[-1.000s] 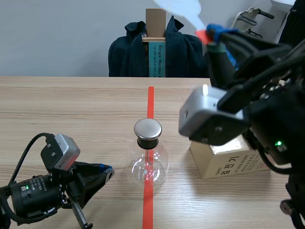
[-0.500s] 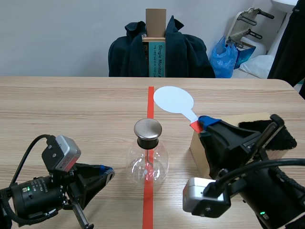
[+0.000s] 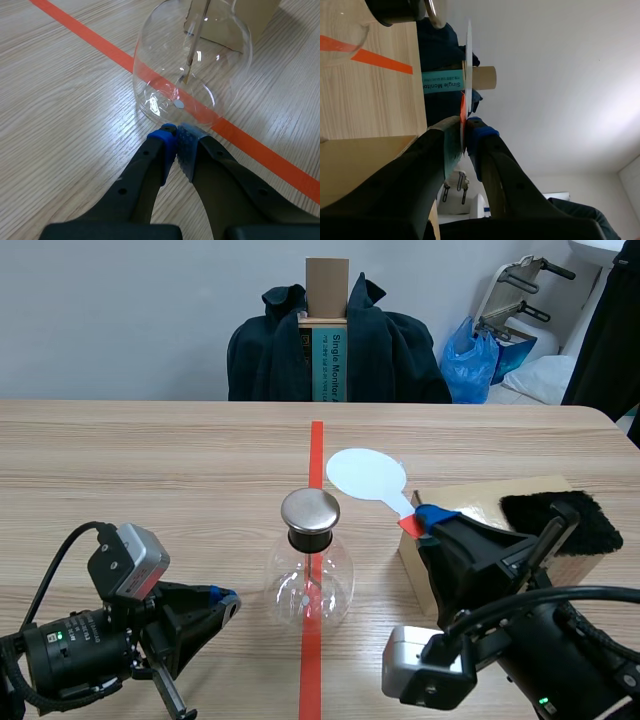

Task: Do the electroscope experiment.
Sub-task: 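Bring the plate to the electroscope and point at the metal foil, then move the plate toward and away from the electroscope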

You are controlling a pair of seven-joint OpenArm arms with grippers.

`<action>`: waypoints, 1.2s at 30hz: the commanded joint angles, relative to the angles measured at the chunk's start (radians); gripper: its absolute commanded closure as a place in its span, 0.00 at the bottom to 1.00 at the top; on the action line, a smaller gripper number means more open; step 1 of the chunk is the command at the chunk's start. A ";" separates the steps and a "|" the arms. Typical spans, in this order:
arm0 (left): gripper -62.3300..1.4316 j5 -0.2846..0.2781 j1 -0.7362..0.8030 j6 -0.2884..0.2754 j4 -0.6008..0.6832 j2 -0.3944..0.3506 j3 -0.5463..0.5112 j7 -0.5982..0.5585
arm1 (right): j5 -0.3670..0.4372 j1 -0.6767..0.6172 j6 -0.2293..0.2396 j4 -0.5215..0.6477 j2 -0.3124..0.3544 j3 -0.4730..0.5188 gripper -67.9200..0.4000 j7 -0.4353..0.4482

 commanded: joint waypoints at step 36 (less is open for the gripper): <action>0.93 -0.009 -0.006 -0.001 0.014 0.005 0.000 -0.018 | -0.060 0.014 0.037 0.007 0.010 0.002 0.98 0.159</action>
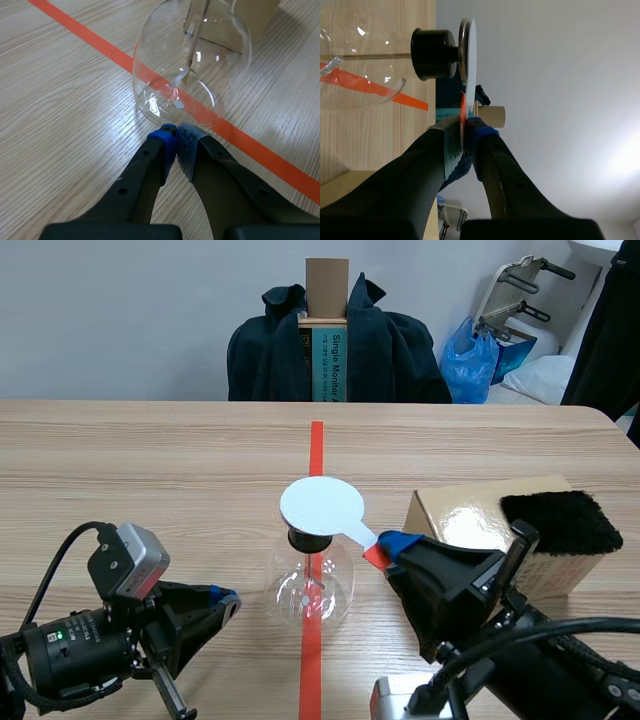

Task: Do the electroscope experiment.
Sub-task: 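Move the plate toward and away from the electroscope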

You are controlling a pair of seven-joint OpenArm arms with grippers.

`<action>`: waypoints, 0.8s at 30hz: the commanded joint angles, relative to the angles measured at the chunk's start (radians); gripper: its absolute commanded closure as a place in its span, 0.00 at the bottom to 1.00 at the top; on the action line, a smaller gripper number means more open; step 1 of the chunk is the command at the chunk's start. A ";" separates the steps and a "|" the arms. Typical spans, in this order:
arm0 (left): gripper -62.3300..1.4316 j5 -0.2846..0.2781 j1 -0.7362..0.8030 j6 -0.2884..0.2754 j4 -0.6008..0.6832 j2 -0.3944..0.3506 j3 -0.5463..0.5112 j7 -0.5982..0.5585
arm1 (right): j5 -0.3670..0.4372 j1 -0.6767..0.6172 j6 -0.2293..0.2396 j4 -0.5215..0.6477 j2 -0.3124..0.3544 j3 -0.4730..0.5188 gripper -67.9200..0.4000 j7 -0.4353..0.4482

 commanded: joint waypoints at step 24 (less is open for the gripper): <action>0.93 -0.010 -0.006 -0.001 0.014 0.005 0.000 -0.017 | -0.010 0.015 -0.051 0.008 0.010 0.002 0.98 0.007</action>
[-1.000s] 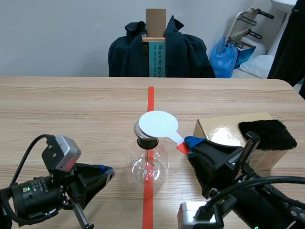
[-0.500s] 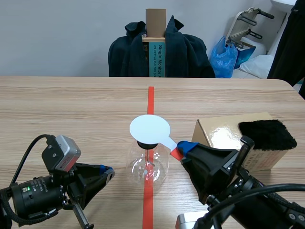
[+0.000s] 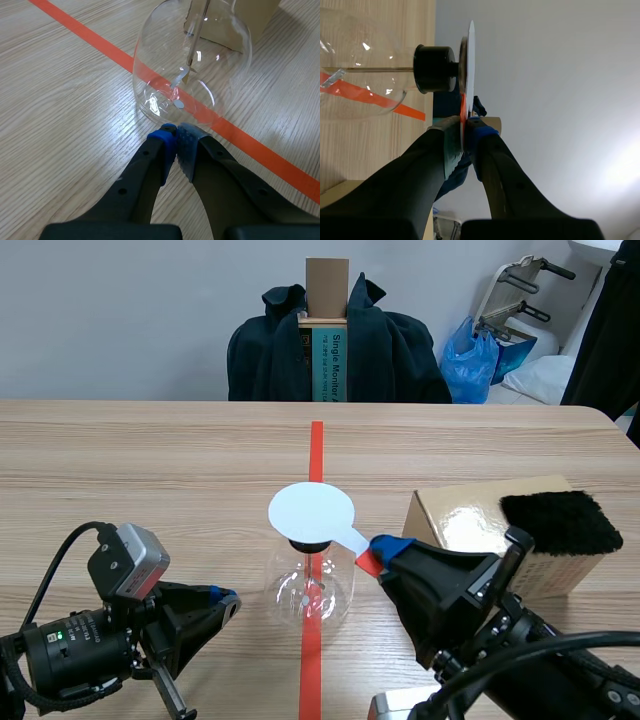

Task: Do the electroscope experiment.
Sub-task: 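Move the plate toward and away from the electroscope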

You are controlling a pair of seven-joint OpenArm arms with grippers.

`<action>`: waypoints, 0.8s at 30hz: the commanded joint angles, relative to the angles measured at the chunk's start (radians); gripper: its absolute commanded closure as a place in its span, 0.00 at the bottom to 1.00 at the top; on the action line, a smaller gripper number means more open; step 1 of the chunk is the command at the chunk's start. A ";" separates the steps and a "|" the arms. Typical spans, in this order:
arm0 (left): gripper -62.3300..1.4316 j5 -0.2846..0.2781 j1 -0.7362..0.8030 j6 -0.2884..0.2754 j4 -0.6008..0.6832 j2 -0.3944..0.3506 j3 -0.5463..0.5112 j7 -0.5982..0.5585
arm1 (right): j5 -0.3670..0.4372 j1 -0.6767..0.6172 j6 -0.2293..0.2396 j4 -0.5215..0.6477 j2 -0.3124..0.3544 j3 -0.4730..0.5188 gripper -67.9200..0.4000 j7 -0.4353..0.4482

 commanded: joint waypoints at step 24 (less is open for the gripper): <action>0.93 -0.010 -0.006 -0.001 0.014 0.005 0.000 -0.018 | 0.009 0.015 -0.039 0.008 0.010 0.003 0.98 -0.277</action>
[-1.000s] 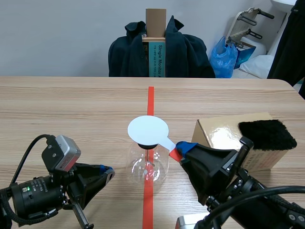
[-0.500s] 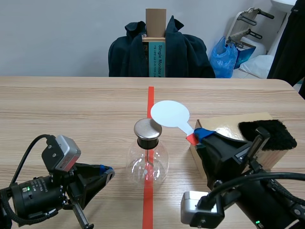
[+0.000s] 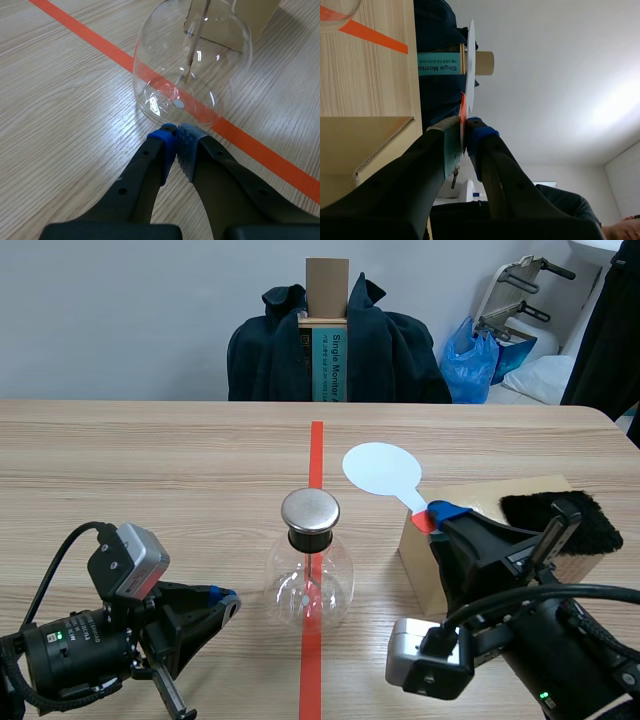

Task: Do the electroscope experiment.
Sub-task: 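Move the plate toward and away from the electroscope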

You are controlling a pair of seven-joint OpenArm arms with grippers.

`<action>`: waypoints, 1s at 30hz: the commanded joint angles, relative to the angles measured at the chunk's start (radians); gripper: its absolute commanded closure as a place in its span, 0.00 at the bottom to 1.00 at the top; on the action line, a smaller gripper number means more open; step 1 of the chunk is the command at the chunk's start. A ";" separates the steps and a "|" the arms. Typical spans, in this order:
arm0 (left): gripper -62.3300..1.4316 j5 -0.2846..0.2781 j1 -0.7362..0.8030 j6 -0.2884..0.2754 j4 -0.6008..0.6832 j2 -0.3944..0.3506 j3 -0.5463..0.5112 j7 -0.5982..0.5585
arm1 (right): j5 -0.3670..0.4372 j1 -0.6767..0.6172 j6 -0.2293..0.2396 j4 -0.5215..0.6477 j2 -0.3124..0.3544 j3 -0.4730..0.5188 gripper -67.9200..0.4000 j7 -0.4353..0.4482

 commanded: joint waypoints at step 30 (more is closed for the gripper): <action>0.93 -0.009 -0.006 -0.001 0.014 0.005 0.000 -0.018 | -0.008 0.014 -0.011 0.008 0.010 0.002 0.98 0.258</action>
